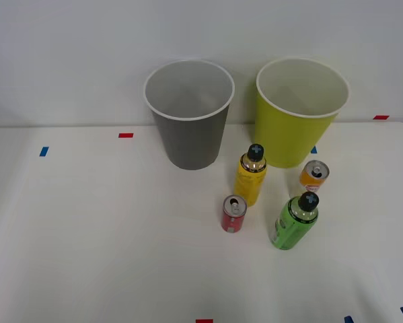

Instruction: Put cans in the gray bin, plastic bottles in the light green bin

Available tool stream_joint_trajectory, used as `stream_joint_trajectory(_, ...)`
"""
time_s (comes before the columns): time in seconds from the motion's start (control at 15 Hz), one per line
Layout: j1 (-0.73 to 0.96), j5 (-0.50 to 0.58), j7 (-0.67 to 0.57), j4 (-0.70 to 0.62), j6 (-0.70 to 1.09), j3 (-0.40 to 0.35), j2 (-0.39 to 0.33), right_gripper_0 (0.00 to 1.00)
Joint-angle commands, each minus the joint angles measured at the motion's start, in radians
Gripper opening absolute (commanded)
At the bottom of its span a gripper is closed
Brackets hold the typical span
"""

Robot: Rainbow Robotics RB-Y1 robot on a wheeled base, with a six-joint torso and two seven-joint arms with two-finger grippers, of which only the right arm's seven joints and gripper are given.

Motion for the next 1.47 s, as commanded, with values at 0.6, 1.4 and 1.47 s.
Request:
stream_joint_trajectory(0.6,0.0,0.0,0.0,0.0,0.0,0.0,0.0,1.0)
stream_joint_trajectory(1.4,0.0,0.0,0.0,0.0,0.0,0.0,0.0,1.0)
stream_joint_trajectory(1.47,0.0,0.0,0.0,0.0,0.0,0.0,0.0,1.0)
